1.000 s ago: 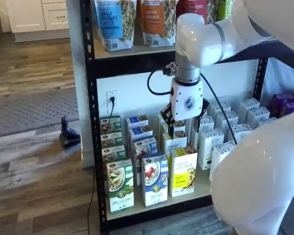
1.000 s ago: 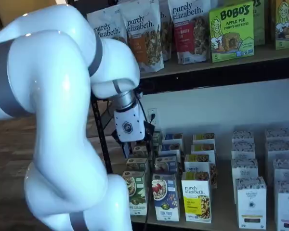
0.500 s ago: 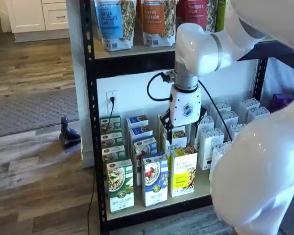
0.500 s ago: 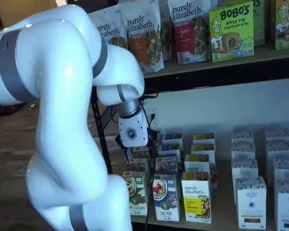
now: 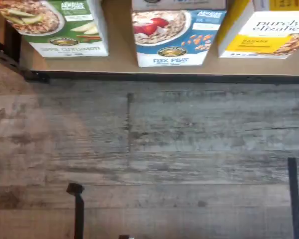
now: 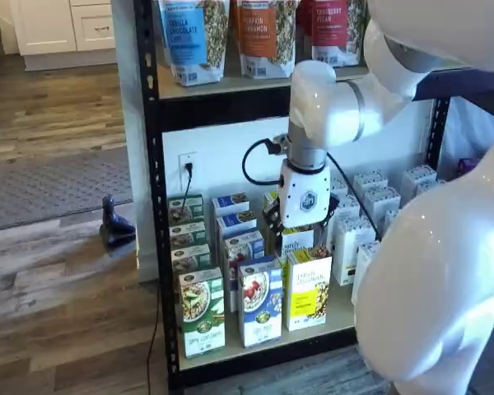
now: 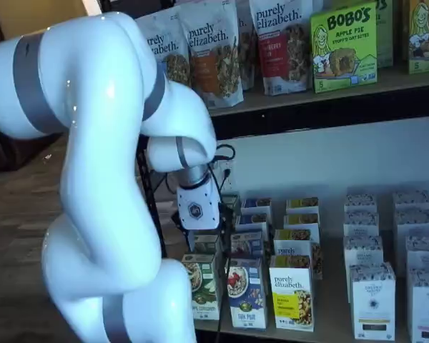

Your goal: Pick up the blue and white box that is on the bottom shelf, the second box from the left

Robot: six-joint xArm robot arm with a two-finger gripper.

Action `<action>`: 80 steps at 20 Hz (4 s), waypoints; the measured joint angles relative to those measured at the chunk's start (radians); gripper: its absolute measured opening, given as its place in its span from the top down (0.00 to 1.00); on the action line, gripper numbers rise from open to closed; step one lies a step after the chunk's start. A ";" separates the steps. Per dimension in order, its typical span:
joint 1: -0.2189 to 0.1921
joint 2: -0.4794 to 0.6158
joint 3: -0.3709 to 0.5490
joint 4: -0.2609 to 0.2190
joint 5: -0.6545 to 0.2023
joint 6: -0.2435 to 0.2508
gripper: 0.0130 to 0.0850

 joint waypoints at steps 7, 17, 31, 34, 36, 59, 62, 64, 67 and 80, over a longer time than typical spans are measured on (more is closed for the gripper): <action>0.000 0.076 0.009 -0.041 -0.075 0.033 0.00; -0.005 0.182 0.007 -0.094 -0.202 0.076 0.00; 0.021 0.364 -0.081 -0.068 -0.311 0.082 0.00; 0.031 0.411 -0.099 -0.051 -0.340 0.077 0.00; 0.036 0.446 -0.116 -0.061 -0.355 0.090 0.00; -0.021 0.797 -0.423 -0.032 -0.385 0.006 0.00; -0.030 0.842 -0.464 -0.006 -0.382 -0.027 0.00; -0.035 0.869 -0.489 0.012 -0.383 -0.049 0.00; -0.042 0.908 -0.527 0.025 -0.387 -0.068 0.00; -0.055 1.036 -0.722 0.063 -0.342 -0.117 0.00</action>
